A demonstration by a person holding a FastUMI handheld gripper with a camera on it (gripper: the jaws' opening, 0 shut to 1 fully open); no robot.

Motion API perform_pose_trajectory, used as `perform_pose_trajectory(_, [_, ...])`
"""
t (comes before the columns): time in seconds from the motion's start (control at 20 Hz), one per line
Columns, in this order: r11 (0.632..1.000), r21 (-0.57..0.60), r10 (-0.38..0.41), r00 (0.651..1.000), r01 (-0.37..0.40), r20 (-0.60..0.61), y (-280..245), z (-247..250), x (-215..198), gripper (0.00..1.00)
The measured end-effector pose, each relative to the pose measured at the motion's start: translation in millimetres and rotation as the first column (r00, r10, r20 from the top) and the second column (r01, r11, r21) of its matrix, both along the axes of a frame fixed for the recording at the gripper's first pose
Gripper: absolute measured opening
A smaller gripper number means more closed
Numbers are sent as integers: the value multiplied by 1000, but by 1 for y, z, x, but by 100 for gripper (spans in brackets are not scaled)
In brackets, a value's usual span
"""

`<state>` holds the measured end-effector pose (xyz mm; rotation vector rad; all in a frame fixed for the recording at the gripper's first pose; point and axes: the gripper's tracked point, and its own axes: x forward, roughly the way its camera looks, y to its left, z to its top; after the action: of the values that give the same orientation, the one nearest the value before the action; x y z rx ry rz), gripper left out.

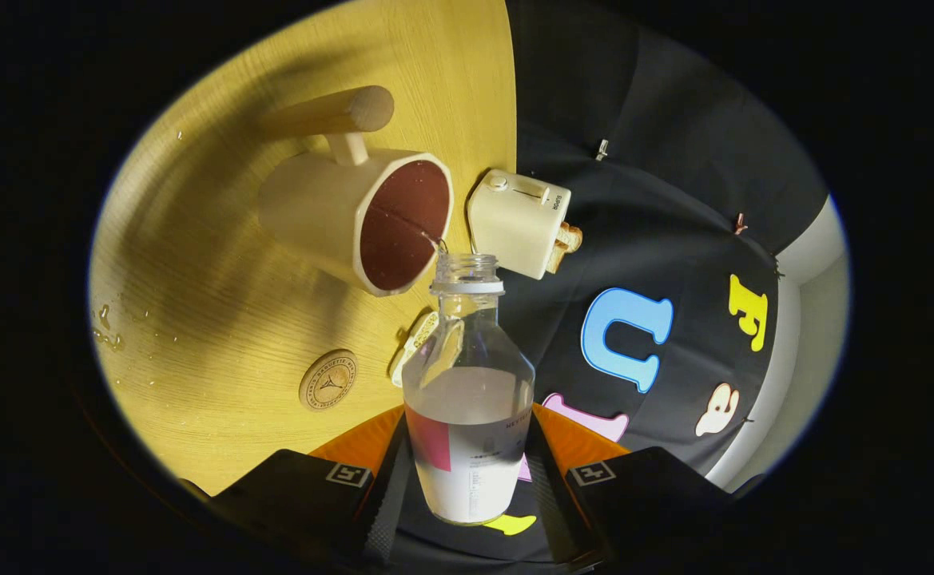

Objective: Take the bottle from table, then pour the juice into the cup, finally place the bottle on the coaster

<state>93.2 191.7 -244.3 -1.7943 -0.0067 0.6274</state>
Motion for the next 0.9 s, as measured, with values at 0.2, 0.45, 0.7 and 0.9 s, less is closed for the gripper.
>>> perform_pose_trajectory(0.2, [999,-26,35,999,-35,9,5,1,-1,75])
perform_pose_trajectory(0.45, [997,-49,64,998,-63,21,11,5,0,75])
perform_pose_trajectory(0.7, [992,-87,94,995,-91,28,9,5,-1,75])
perform_pose_trajectory(0.9, [988,-111,110,993,-105,35,10,7,1,75])
